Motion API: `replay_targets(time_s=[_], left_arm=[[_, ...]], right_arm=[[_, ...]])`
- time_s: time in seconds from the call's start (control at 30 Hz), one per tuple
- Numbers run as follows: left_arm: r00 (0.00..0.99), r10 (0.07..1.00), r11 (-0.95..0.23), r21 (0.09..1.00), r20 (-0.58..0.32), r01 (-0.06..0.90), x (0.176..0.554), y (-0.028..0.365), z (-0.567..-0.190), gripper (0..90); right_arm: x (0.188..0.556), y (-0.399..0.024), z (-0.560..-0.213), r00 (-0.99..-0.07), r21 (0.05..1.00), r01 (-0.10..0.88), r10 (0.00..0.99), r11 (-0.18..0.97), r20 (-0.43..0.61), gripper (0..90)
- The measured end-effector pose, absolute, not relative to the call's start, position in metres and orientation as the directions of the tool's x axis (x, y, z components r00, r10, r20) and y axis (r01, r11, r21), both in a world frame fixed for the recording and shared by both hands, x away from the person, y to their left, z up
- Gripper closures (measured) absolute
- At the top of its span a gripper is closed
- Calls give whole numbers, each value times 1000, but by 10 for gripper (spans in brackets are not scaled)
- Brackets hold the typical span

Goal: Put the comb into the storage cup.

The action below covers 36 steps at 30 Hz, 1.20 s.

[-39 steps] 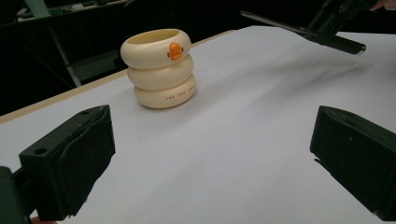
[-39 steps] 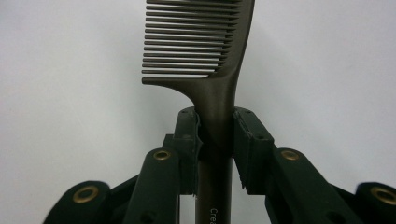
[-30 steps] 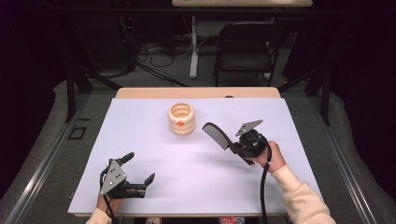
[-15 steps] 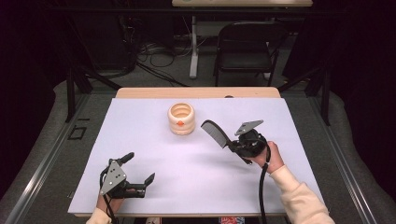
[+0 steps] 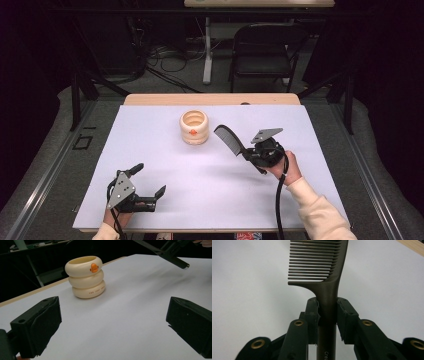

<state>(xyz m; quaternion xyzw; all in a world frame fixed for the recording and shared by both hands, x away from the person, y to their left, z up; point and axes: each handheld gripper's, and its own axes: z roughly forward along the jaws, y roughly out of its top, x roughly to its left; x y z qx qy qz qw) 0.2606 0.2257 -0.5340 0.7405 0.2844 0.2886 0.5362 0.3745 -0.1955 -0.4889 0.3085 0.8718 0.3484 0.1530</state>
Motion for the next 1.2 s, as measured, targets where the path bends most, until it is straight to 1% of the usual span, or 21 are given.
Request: replay_targets(time_s=[1.2], left_arm=[[670, 732, -256, 960, 119, 110, 261, 226, -534, 0]], right_arm=[[382, -174, -482, -758, 760, 381, 648, 526, -68, 721]])
